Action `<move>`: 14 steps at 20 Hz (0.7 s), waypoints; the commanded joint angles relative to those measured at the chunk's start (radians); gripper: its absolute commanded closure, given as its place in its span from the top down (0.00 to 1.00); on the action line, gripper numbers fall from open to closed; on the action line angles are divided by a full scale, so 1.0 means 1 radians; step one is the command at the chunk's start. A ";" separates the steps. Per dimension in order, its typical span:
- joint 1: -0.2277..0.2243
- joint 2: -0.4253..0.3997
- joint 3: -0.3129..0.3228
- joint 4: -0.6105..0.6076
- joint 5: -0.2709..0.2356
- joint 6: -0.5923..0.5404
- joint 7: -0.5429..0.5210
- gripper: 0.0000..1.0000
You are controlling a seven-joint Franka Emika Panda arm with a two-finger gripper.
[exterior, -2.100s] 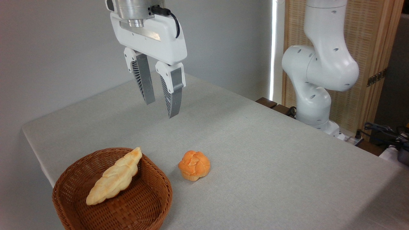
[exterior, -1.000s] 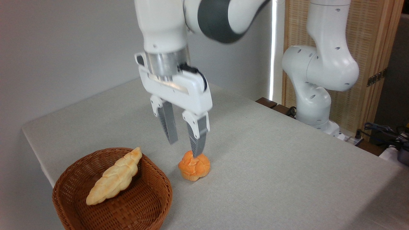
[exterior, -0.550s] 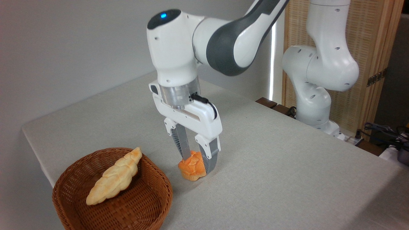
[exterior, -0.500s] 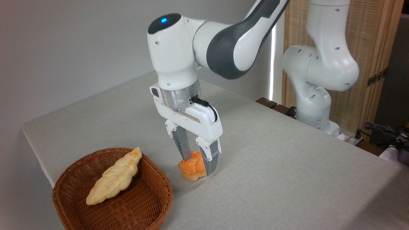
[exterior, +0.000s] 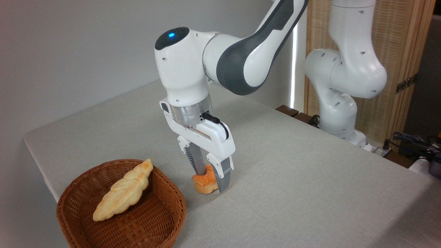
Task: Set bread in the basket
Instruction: 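Close the gripper around the orange bun, then lift the bun and carry it over the woven basket, lowering it in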
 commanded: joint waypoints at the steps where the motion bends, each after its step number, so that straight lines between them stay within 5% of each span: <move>1: -0.002 0.025 -0.001 -0.015 -0.017 0.036 0.006 0.41; 14: -0.004 0.029 -0.002 -0.015 -0.019 0.036 0.004 0.25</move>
